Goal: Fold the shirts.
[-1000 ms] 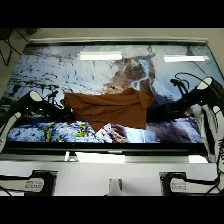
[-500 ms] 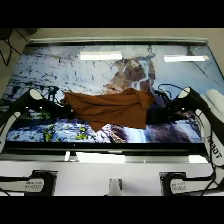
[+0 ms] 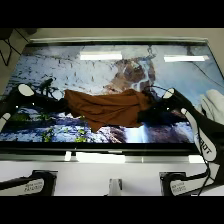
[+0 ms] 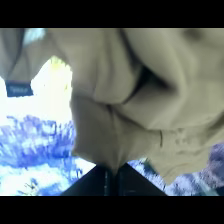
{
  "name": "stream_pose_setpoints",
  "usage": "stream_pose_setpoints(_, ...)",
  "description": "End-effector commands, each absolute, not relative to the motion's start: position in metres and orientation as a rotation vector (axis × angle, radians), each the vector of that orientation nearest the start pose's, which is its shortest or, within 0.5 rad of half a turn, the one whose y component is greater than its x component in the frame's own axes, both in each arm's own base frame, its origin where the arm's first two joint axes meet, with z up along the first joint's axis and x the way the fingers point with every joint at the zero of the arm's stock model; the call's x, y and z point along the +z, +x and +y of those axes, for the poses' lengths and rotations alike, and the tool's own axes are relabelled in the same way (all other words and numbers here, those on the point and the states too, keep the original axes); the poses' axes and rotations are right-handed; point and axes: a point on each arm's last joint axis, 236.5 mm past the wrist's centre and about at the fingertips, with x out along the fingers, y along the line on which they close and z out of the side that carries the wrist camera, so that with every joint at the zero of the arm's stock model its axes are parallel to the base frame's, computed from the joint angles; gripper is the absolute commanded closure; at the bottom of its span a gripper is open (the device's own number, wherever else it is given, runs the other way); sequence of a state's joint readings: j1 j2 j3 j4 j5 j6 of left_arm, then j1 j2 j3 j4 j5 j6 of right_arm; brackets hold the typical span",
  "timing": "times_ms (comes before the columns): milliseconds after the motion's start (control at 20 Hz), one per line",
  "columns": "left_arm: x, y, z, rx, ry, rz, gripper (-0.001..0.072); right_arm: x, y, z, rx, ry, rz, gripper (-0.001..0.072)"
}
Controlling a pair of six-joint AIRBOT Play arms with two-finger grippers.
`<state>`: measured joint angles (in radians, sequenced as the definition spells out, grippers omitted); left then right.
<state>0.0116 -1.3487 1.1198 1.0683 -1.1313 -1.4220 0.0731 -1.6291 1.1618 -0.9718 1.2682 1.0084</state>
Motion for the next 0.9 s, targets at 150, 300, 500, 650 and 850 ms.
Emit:
stream_pose_setpoints(150, 0.304, 0.419, -0.063, -0.259, -0.111, 0.486, 0.0671, 0.192, 0.437, 0.15, 0.728, -0.247, 0.72, 0.0686)
stream_pose_setpoints(300, 0.519, 0.34, -0.058, -0.25, -0.083, -0.107, 0.0671, 0.405, 0.399, 0.112, 0.472, -0.42, 0.169, 0.0686)
stream_pose_setpoints(500, 0.628, 0.233, -0.07, -0.329, -0.107, -0.464, 0.0672, 0.542, 0.289, 0.084, 0.299, -0.432, -0.234, 0.0685)
stream_pose_setpoints(650, 0.64, 0.207, -0.091, -0.453, -0.177, -0.504, 0.0671, 0.558, 0.254, 0.082, 0.297, -0.394, -0.284, 0.0685)
stream_pose_setpoints(850, 0.639, 0.213, -0.087, -0.413, -0.126, -0.512, 0.0672, 0.553, 0.251, 0.083, 0.305, -0.376, -0.259, 0.0685)
